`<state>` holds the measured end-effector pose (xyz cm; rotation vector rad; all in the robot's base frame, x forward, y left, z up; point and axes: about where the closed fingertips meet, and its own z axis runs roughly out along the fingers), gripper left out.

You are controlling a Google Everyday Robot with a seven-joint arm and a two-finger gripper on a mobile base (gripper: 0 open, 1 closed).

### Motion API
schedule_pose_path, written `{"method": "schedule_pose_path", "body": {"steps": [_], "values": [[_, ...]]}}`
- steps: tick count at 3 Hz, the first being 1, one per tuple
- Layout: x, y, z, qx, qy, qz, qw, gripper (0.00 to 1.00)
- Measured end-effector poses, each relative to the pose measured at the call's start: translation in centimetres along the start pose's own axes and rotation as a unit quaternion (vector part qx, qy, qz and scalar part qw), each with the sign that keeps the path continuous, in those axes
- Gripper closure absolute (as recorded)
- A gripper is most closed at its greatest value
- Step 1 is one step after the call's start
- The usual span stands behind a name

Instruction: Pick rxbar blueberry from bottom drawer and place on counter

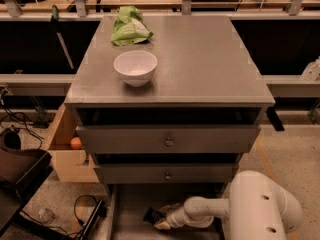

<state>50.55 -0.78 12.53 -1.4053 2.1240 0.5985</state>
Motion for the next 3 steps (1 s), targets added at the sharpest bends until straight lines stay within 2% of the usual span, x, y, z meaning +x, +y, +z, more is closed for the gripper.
{"method": "schedule_pose_path", "body": {"steps": [2, 3], "values": [[1.2, 1.5, 0.0, -0.001, 0.017, 0.008, 0.9998, 0.4], [1.4, 2.1, 0.1, -0.001, 0.026, 0.008, 0.9996, 0.58]]}}
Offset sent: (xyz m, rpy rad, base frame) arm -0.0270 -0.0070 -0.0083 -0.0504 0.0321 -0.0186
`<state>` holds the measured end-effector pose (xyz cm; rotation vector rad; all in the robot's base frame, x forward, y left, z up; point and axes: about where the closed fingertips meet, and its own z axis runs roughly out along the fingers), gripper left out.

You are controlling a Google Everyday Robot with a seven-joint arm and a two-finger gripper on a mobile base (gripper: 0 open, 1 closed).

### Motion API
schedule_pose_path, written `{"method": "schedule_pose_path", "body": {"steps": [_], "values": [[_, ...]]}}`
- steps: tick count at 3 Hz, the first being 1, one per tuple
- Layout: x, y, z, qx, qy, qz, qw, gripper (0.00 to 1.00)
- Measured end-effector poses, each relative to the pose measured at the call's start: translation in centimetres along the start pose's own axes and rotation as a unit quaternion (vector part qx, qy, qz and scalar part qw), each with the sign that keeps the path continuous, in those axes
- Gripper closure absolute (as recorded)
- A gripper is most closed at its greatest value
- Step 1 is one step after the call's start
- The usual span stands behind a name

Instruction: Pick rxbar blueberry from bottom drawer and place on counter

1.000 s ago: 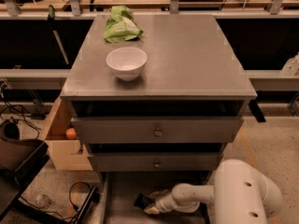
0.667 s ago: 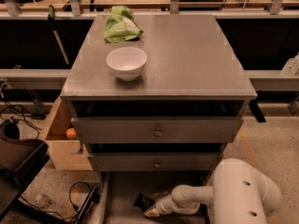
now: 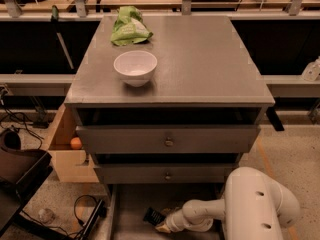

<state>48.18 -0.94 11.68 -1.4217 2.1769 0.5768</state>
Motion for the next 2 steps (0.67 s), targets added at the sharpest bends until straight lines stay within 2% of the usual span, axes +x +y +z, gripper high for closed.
{"method": "schedule_pose_path", "body": {"steps": [1, 2], "values": [[0.11, 0.25, 0.11, 0.001, 0.006, 0.0, 1.0, 0.81], [0.0, 0.31, 0.2, 0.001, 0.008, -0.002, 1.0, 1.0]]}}
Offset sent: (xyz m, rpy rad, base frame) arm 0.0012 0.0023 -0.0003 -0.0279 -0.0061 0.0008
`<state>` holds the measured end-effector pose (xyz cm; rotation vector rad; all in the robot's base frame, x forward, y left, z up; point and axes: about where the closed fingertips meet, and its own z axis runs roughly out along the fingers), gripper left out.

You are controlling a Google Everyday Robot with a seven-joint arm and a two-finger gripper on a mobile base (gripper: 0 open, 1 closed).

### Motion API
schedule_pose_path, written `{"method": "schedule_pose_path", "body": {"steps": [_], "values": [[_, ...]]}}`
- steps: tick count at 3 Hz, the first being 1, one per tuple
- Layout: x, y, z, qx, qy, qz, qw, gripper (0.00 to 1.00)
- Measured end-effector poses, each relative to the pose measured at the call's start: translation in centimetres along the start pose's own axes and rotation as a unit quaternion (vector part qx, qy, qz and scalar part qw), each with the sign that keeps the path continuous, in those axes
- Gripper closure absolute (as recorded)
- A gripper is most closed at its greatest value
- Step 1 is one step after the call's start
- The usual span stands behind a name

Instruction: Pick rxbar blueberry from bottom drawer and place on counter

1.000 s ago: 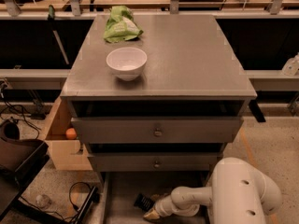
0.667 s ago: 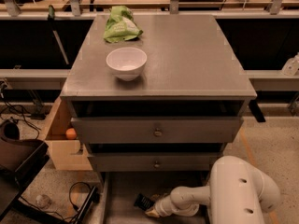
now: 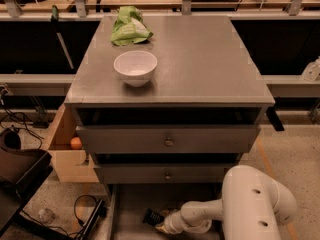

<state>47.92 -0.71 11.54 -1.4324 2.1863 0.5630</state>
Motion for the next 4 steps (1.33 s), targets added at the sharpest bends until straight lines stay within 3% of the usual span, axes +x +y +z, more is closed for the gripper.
{"method": "schedule_pose_path", "body": {"steps": [1, 2, 3, 4], "values": [[0.0, 0.0, 0.0, 0.0, 0.0, 0.0, 1.0, 1.0], [-1.4, 0.7, -2.7, -0.022, -0.004, -0.003, 0.9997, 1.0], [-3.7, 2.1, -9.2, -0.039, -0.025, -0.005, 0.9989, 1.0], [-5.6, 3.6, -17.7, -0.035, -0.047, 0.005, 0.9983, 1.0]]}}
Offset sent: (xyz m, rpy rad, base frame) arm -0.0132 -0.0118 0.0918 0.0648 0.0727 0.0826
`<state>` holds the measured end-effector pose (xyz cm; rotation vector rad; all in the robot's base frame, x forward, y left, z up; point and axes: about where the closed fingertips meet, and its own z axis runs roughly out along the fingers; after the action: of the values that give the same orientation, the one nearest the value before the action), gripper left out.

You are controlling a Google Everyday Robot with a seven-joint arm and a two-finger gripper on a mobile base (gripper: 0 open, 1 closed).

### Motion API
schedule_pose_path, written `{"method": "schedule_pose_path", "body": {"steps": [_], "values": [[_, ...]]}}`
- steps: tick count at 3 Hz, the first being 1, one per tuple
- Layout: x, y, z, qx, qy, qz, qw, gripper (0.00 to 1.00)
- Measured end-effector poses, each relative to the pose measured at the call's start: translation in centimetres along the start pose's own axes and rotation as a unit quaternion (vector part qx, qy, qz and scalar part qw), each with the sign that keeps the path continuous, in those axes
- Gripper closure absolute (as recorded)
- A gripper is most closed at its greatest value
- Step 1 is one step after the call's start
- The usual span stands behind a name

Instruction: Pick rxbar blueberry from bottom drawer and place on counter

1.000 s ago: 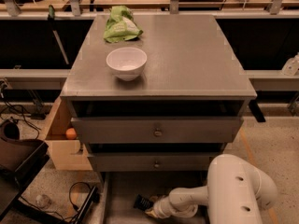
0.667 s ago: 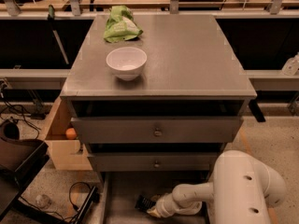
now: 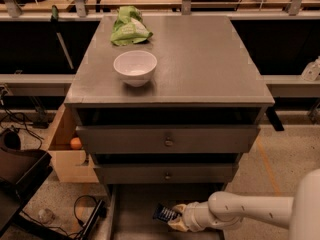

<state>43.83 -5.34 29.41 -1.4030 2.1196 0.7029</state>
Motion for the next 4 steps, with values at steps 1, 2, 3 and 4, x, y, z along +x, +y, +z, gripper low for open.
{"method": "schedule_pose_path", "body": {"steps": [1, 2, 3, 4], "values": [[-3.1, 2.7, -10.5, 0.034, -0.021, 0.009, 0.9992, 1.0], [-6.3, 3.2, -17.5, 0.07, -0.067, 0.001, 0.9953, 1.0], [-7.3, 3.2, -22.5, 0.125, -0.058, 0.004, 0.9905, 1.0], [-7.3, 3.2, -22.5, 0.125, -0.058, 0.004, 0.9905, 1.0]]}}
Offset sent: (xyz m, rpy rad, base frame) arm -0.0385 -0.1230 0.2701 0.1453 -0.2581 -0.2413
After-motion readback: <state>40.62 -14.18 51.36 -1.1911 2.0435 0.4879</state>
